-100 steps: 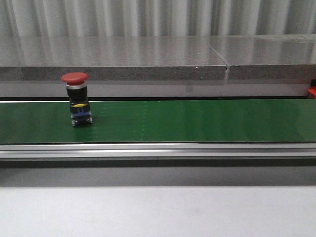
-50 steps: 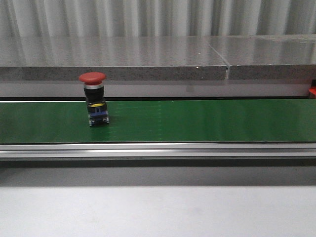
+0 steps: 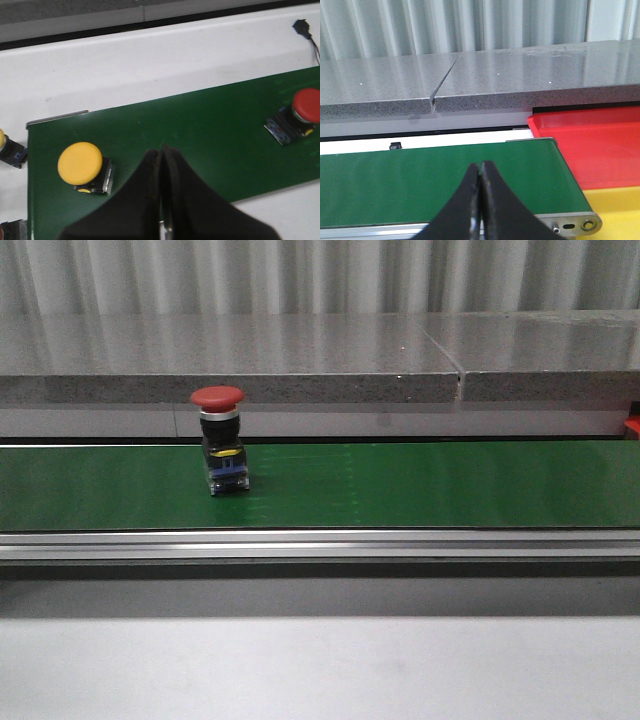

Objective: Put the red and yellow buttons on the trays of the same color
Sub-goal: 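Set the yellow button upright on the belt, open the left gripper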

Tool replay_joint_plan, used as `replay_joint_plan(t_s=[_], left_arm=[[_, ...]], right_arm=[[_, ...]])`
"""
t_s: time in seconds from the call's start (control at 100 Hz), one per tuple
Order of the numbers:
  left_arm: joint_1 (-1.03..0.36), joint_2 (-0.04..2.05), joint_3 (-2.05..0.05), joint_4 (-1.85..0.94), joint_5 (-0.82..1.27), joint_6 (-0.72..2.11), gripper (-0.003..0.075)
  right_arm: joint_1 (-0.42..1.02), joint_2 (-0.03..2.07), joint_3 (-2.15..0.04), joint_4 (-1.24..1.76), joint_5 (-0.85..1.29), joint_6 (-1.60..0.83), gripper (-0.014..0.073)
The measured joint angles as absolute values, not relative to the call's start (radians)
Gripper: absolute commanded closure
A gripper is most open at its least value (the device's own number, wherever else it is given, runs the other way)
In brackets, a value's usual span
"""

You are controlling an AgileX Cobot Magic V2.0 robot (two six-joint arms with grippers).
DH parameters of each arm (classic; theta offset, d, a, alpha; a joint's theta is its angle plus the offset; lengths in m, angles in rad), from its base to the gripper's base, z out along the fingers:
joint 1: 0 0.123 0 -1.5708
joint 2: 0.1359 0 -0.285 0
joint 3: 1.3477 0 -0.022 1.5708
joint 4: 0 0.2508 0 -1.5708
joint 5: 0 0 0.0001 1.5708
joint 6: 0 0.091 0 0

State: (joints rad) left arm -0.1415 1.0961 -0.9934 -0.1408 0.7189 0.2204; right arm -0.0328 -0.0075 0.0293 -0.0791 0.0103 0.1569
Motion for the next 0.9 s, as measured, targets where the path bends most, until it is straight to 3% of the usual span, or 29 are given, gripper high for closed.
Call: replay_joint_plan(t_s=[0.21, 0.6, 0.9], left_arm=[[-0.225, 0.923, -0.854, -0.143, 0.677, 0.225, 0.0741], [-0.237, 0.533, -0.651, -0.183, 0.695, 0.228, 0.0741], [-0.237, 0.431, -0.636, -0.184, 0.721, 0.228, 0.0741]], right_arm=[[-0.033, -0.007, 0.029, -0.079, 0.01, 0.157, 0.0662], [-0.033, -0.007, 0.029, -0.079, 0.0, 0.157, 0.0662], [-0.006, 0.007, -0.045, -0.079, 0.109, 0.159, 0.0661]])
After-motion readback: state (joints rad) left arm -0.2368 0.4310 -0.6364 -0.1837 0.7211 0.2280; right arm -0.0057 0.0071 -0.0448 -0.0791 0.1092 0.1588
